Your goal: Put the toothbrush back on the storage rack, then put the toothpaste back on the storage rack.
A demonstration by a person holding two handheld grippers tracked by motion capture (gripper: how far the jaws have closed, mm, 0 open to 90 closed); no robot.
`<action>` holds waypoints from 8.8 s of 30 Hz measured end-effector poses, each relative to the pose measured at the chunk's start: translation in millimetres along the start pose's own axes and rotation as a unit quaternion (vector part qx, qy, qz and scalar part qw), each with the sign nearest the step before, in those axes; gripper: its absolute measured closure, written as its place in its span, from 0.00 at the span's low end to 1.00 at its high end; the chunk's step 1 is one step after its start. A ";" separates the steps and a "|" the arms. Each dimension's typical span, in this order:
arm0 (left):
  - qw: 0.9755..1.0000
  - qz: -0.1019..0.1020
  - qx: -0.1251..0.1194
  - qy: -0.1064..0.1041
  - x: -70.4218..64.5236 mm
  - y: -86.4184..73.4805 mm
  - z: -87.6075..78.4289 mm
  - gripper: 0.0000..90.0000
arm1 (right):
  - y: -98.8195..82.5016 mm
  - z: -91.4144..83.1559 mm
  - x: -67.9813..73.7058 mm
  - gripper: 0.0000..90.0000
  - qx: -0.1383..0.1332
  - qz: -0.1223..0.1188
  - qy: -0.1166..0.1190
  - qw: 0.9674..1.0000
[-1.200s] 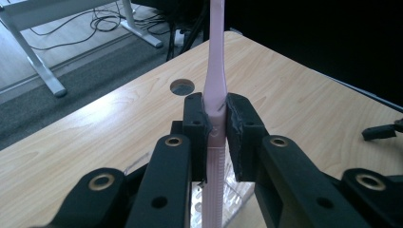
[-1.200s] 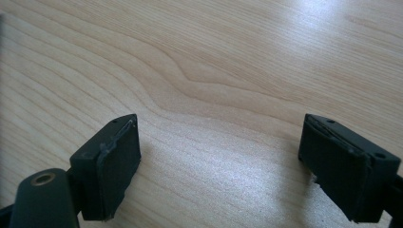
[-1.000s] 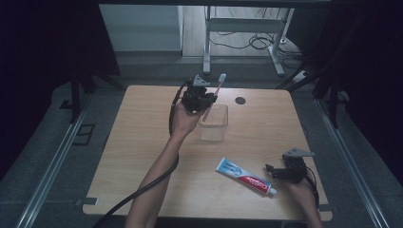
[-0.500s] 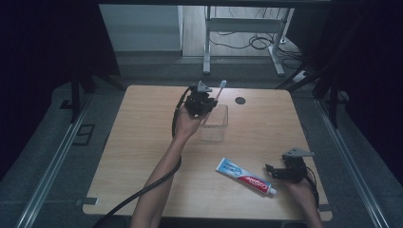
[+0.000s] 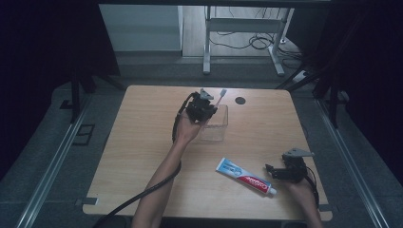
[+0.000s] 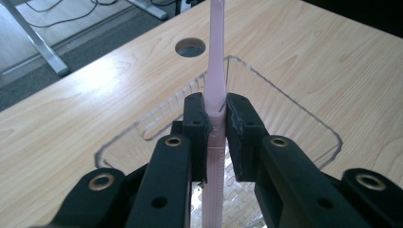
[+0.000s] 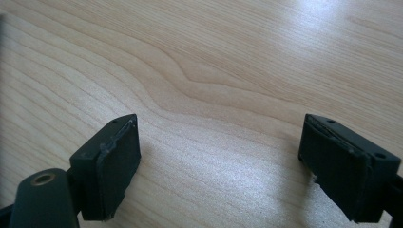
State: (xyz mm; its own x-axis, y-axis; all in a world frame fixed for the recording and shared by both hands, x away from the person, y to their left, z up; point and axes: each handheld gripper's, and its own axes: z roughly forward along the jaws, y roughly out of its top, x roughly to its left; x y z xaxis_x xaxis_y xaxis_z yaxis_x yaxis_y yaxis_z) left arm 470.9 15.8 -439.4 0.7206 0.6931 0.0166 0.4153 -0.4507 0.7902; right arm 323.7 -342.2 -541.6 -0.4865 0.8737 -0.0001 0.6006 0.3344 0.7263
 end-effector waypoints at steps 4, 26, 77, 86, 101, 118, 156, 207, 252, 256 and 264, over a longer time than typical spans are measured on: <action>1.000 0.002 0.006 -0.003 -2.0 -3.7 4.7 0.88 | 0.1 -0.1 0.0 0.15 0.001 0.001 0.000 1.000; 0.999 0.017 0.041 0.006 -8.3 -14.7 17.0 0.88 | 0.0 -0.1 0.0 0.15 0.001 0.000 0.000 1.000; 0.999 -0.016 0.004 -0.028 -11.0 -3.9 -33.6 0.19 | 0.1 -0.1 0.1 0.15 0.001 0.001 0.000 1.000; 1.000 -0.014 0.002 -0.026 -11.1 -10.5 -49.7 0.16 | 0.1 -0.1 0.2 0.15 0.001 0.001 0.000 1.000; 1.000 -0.014 -0.009 -0.022 -9.3 -28.9 -71.2 0.15 | 0.1 0.0 0.2 0.15 0.001 0.001 0.000 1.000; 1.000 -0.015 -0.008 -0.017 -8.3 -59.0 -85.6 0.14 | 0.1 -0.1 0.2 0.15 0.001 0.000 0.000 1.000; 0.999 -0.038 0.005 -0.015 -16.8 -142.8 -98.5 0.15 | -0.1 0.0 0.1 0.15 0.000 0.000 0.000 1.000; 0.996 -0.025 0.090 0.006 -38.3 -190.3 -80.8 0.15 | 0.6 0.0 1.1 0.15 0.001 -0.003 0.002 1.000; 0.997 -0.033 0.076 0.005 -37.1 -194.1 -80.2 0.14 | 33.6 -42.3 54.0 0.14 0.100 -0.062 0.111 0.987; 0.997 -0.034 0.075 0.005 -37.2 -194.1 -80.1 0.14 | 40.4 -39.8 64.8 0.17 0.112 -0.078 0.116 0.984; 0.997 -0.033 0.076 0.005 -37.1 -194.1 -80.2 0.14 | 50.8 -28.0 82.9 0.25 0.149 -0.113 0.129 0.974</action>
State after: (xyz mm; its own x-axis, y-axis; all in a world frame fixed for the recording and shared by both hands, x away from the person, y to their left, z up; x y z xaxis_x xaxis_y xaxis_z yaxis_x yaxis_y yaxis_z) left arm 319.1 122.6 -544.2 0.6837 0.7293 -0.0257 0.5410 -0.4829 0.6885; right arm 296.1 -262.7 -485.5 -0.7479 0.6608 0.0629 0.5981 0.6297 0.4957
